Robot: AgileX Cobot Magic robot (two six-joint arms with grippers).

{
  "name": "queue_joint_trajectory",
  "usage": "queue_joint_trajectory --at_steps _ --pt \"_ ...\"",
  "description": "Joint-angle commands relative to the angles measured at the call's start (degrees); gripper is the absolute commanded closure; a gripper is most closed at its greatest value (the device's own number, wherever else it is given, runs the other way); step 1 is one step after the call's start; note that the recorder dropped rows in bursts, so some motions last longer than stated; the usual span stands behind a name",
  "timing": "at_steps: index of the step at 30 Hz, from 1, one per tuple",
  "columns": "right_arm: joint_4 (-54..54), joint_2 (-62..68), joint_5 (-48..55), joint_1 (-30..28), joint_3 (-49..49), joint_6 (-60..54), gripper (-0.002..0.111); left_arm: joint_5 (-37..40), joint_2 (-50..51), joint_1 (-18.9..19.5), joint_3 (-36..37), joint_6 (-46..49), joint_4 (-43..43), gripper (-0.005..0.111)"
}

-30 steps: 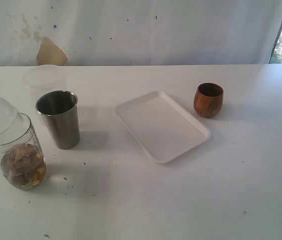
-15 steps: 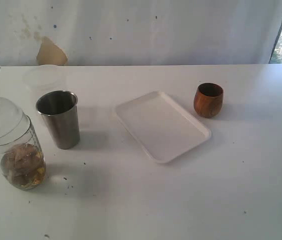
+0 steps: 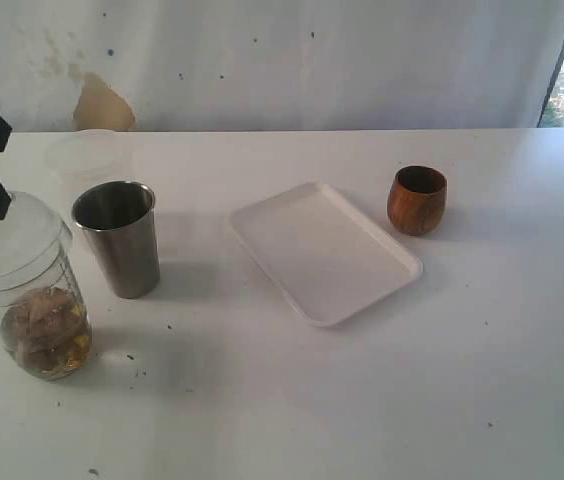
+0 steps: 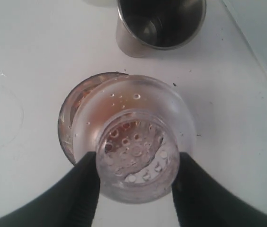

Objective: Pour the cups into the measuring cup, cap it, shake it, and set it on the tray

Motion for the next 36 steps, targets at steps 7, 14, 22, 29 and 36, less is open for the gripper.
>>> queue_joint_trajectory --at_steps 7,14,22,29,36 --pt "-0.5 -0.3 -0.1 -0.4 0.4 0.3 0.108 -0.2 0.1 -0.2 -2.9 1.2 1.5 0.107" --pt "-0.5 -0.3 -0.1 -0.4 0.4 0.3 0.108 2.1 0.1 -0.2 -5.3 1.2 6.9 0.107" --pt "-0.5 -0.3 -0.1 -0.4 0.4 0.3 0.108 2.1 0.1 -0.2 -2.3 1.2 4.3 0.107" --pt "-0.5 -0.3 -0.1 -0.4 0.4 0.3 0.108 2.1 0.1 -0.2 -1.1 1.7 3.8 0.107" --pt "-0.5 -0.3 -0.1 -0.4 0.4 0.3 0.108 2.1 0.1 -0.2 -1.1 2.5 1.6 0.107"
